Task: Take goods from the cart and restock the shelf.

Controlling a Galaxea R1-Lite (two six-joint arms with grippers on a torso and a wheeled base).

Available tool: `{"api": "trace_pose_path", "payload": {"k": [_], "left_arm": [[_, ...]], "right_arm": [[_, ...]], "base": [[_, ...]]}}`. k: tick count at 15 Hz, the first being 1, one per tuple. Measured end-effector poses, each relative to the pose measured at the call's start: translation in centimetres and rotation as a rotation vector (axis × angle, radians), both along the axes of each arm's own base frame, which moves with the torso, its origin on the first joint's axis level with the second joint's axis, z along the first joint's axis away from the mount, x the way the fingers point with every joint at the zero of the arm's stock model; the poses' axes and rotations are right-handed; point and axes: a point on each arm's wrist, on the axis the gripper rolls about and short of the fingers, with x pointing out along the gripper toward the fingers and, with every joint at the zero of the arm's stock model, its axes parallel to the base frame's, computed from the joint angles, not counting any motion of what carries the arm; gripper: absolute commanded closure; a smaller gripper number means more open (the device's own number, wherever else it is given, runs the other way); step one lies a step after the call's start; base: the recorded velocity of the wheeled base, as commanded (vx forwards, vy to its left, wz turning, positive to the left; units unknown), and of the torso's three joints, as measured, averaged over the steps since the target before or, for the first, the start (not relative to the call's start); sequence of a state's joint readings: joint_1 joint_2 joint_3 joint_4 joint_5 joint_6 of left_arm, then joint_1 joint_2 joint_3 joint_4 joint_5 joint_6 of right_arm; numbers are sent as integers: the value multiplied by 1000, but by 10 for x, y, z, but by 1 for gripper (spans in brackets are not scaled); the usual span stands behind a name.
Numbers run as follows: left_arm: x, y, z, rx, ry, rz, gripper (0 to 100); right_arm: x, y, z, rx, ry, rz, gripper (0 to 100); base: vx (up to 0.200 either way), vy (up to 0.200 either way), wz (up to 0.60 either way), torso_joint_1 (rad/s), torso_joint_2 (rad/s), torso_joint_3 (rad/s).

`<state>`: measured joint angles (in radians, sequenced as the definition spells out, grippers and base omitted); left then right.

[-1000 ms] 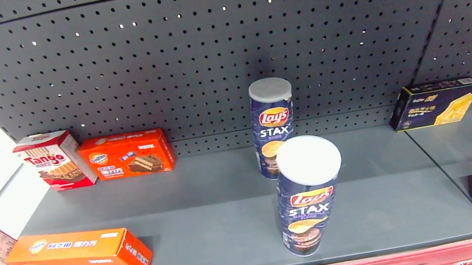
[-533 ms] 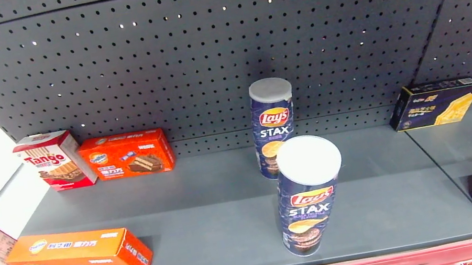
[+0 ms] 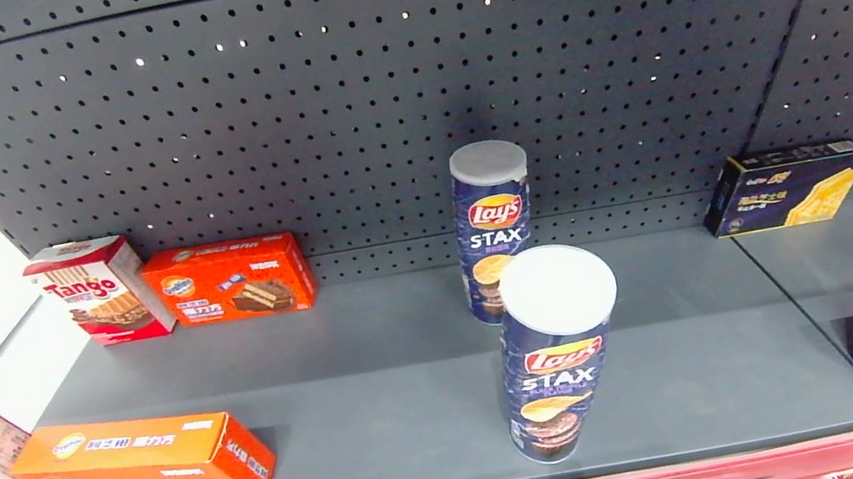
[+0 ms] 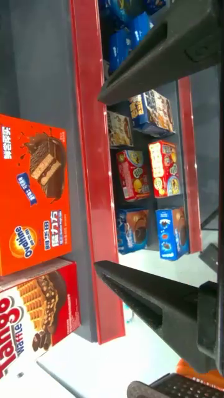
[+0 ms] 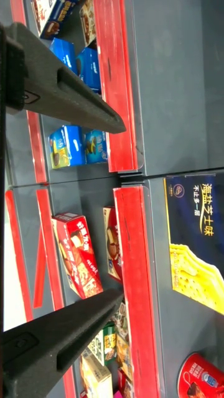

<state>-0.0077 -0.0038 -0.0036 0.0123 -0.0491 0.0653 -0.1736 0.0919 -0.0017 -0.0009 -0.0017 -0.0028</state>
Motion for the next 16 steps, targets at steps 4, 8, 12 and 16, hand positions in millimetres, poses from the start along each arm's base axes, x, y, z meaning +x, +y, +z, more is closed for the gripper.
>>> {"api": "trace_pose_path", "payload": {"k": [4, 8, 12, 16], "left_arm": [[0, 0, 0, 0, 0, 1, 0], [0, 0, 0, -1, 0, 2, 0], [0, 0, 0, -1, 0, 2, 0], [0, 0, 0, -1, 1, 3, 0]], "right_arm": [[0, 0, 0, 0, 2, 0, 0], [0, 0, 0, 0, 2, 0, 0], [0, 0, 0, 7, 0, 7, 0], [-1, 0, 15, 45, -44, 10, 0]], "base": [[0, 0, 0, 0, 0, 0], [0, 0, 0, 0, 0, 0], [0, 0, 0, 0, 0, 0], [0, 0, 0, 0, 0, 0]]}}
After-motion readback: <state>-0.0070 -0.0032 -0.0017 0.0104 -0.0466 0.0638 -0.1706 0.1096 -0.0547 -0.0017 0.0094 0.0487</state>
